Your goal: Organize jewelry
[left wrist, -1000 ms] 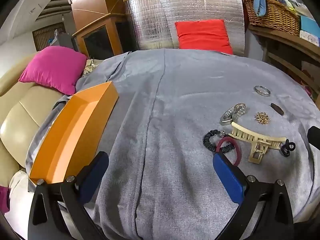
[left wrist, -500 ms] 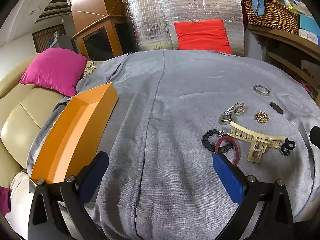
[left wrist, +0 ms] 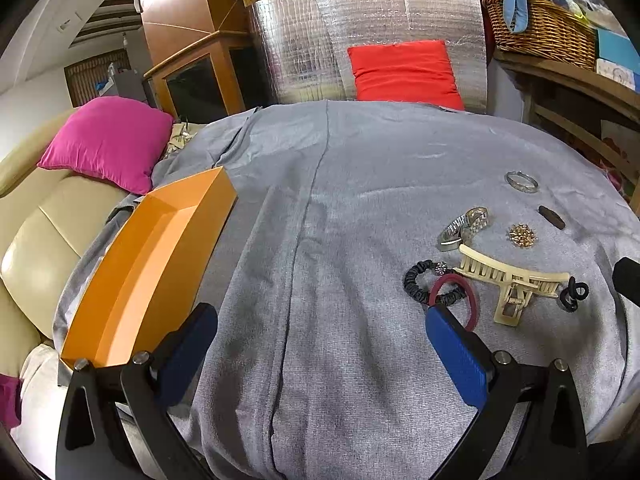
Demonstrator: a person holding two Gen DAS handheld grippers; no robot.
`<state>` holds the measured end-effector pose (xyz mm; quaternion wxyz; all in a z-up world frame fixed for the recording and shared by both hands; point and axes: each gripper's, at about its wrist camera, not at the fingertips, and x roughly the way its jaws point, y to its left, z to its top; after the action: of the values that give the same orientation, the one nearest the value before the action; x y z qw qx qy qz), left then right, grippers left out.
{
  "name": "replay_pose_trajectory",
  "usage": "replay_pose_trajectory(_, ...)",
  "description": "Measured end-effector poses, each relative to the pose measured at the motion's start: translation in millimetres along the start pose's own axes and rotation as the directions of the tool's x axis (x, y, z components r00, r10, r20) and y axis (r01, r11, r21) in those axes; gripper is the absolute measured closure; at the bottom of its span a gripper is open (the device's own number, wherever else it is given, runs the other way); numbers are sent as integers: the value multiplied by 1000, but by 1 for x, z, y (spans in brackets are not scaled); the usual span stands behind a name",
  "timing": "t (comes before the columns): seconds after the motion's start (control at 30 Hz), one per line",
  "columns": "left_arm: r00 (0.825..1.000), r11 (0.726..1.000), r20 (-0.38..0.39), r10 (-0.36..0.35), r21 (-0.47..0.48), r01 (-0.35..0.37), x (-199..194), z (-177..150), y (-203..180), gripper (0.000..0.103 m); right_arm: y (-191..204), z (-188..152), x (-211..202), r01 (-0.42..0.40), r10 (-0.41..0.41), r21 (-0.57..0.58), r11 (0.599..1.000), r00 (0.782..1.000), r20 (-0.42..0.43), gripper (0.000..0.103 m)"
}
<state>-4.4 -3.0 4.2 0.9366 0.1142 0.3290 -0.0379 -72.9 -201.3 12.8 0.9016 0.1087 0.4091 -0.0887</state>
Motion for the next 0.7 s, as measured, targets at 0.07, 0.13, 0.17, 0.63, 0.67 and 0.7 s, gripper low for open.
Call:
replay_pose_trajectory(0.07, 1000, 1000, -13, 4, 10, -4, 0, 1, 0, 0, 0, 0, 0, 0, 0, 0, 1000, 1000, 0, 0)
replay_pose_trajectory(0.13, 1000, 1000, -2, 7, 9, -7, 0, 1, 0, 0, 0, 0, 0, 2, -2, -1, 1000, 1000, 1, 0)
replay_pose_trajectory(0.17, 1000, 1000, -1, 7, 10, -7, 0, 1, 0, 0, 0, 0, 0, 2, -2, -2, 1000, 1000, 1, 0)
replay_pose_trajectory(0.63, 1000, 1000, -2, -3, -19, 3, -1, -1, 12, 0, 8, -2, 2, 8, -8, -37, 999, 1000, 4, 0)
replay_pose_trajectory(0.67, 1000, 1000, -3, -4, -21, 4, -1, -1, 13, 0, 9, -2, 3, 4, -4, -38, 999, 1000, 3, 0)
replay_pose_trajectory(0.7, 1000, 1000, -5, -3, -17, 3, 0, -2, 15, 0, 9, -1, 3, -1, 1, -38, 999, 1000, 4, 0)
